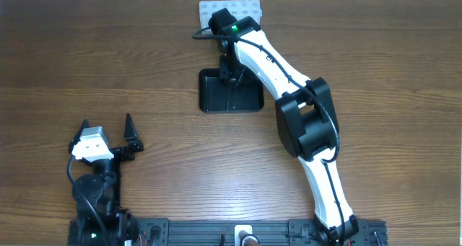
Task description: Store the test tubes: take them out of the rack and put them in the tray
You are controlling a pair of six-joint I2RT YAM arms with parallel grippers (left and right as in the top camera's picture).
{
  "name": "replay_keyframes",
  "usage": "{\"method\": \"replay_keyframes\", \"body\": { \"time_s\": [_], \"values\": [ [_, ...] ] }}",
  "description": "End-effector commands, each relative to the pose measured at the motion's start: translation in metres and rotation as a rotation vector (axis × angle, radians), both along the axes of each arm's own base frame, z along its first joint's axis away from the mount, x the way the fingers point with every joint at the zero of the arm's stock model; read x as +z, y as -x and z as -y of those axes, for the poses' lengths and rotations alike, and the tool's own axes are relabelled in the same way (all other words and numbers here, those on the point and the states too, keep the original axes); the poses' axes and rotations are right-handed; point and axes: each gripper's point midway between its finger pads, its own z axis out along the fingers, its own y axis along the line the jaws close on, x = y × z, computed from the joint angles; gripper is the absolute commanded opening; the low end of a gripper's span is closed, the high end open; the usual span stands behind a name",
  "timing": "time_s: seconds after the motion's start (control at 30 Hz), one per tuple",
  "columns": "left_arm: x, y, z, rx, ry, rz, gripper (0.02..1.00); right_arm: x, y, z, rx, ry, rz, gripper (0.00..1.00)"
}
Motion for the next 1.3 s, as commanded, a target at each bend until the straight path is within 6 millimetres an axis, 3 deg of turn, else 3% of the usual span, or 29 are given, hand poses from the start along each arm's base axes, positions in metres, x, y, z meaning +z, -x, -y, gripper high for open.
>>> {"method": "replay_keyframes", "body": {
  "time_s": [0.03,0.17,0.3,0.5,0.57,0.67,0.83,1.03,1.3],
  "values": [
    [0.0,0.0,-0.001,0.003,-0.011,0.003,0.996,0.043,-0.01,-0.007,-0.002,-0.066,0.072,0.457],
    [0.0,0.0,-0.001,0.003,-0.011,0.003,0.998,0.1,-0.024,-0.003,-0.015,-0.109,0.211,0.566],
    [0.0,0.0,-0.001,0.003,-0.011,0.003,0.998,0.146,-0.051,0.018,-0.051,-0.077,0.397,0.579],
    [0.0,0.0,-0.001,0.003,-0.011,0.003,0.998,0.18,-0.108,0.041,-0.016,0.007,0.655,0.638],
    [0.0,0.0,-0.001,0.003,-0.011,0.003,0.996,0.183,-0.123,0.044,-0.007,0.012,0.705,0.649],
    [0.0,0.0,-0.001,0.003,-0.011,0.003,0.996,0.178,-0.145,0.049,-0.007,0.012,0.757,0.744],
    [0.0,0.0,-0.001,0.003,-0.011,0.003,0.998,0.155,-0.172,0.048,-0.006,0.013,0.799,0.893],
    [0.0,0.0,-0.001,0.003,-0.011,0.003,0.998,0.126,-0.188,0.032,0.122,0.06,0.821,0.888],
    [0.0,0.0,-0.001,0.003,-0.011,0.003,0.993,0.106,-0.197,0.011,0.261,0.108,0.845,0.882]
  ]
}}
